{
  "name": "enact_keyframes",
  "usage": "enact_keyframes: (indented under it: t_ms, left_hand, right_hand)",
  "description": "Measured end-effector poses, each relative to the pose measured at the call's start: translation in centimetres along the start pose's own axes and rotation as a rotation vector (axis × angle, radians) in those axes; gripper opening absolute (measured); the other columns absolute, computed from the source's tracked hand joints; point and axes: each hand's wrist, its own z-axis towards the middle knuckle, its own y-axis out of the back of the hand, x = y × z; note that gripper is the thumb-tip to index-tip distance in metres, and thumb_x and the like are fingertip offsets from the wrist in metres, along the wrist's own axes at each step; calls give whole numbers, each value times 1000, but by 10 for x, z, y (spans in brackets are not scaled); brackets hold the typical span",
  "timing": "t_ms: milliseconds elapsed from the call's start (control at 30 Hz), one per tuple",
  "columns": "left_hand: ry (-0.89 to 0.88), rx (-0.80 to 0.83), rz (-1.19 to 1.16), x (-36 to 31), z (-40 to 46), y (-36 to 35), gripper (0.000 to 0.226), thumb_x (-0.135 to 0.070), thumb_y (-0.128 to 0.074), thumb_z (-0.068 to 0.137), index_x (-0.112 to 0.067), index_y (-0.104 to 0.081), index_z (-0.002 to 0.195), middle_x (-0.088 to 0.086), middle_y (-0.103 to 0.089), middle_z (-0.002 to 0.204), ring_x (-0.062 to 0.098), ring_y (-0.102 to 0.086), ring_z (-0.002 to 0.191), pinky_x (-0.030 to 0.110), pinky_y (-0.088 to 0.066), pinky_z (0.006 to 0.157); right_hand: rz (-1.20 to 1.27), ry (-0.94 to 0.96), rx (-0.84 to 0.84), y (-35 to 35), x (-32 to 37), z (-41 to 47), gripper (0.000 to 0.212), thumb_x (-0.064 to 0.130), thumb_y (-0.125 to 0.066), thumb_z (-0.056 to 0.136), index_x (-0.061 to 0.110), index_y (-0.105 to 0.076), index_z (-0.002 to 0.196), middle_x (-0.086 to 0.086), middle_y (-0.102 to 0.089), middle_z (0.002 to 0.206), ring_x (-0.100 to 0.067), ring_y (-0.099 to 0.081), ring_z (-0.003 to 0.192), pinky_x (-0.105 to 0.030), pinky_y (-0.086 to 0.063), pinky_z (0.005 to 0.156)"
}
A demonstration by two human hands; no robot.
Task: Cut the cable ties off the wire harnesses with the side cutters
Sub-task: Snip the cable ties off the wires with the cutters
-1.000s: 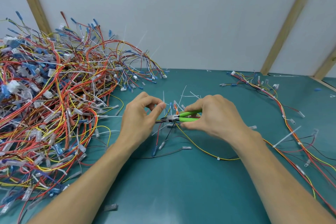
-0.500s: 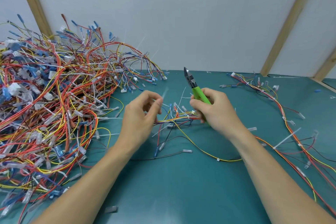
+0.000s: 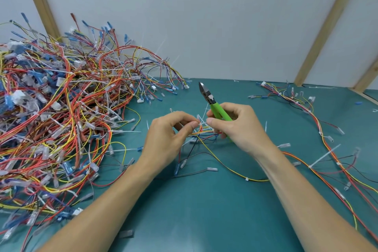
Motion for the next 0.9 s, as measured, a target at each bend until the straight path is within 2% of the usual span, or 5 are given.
enact_keyframes:
  t_ms: [233,367,500,767,900]
  left_hand:
    - [20,-25,-17,-2,-1,0,5,-25,-70,93,-27,-74,96,-14,-69,76,12,-61,69,43,-55,65]
    - [127,-133,181,3,5,13,17,-18,-56,96,-32,-63,102,-19,-70,85,7,-63,82,34,-50,71]
    - [243,80,415,6,5,23,16,-18,-55,89,-32,-64,89,-18,-67,78,7,-62,78,33,-50,74]
    - [90,249,470,6,1,19,17,-50,-71,86,-34,-69,85,-24,-61,77,3,-54,85,34,-41,82]
    - [76,274,413,9,2,19,12,-38,-70,91,-28,-66,88,-15,-62,84,9,-57,87,40,-47,86]
  right_hand:
    - [-110,8,6,-1,-7,3,17,11,-78,86,28,-75,83,11,-72,71,-3,-65,66,-18,-49,62]
    - [-200,-28,-310,14,-14,13,18,15,-74,86,31,-71,80,14,-71,75,-12,-67,77,-31,-52,72]
    - [-550,-184,-514,34,-29,17,15,20,-63,88,27,-70,98,7,-73,93,-30,-62,93,-35,-41,72]
    - [-808,-340,-388,34,-41,19,21,22,-62,91,27,-66,110,-6,-69,105,-31,-47,85,-35,-37,72]
    - [-824,-312,-372,34,-42,19,16,28,-63,92,28,-64,108,-4,-69,105,-30,-48,86,-35,-37,72]
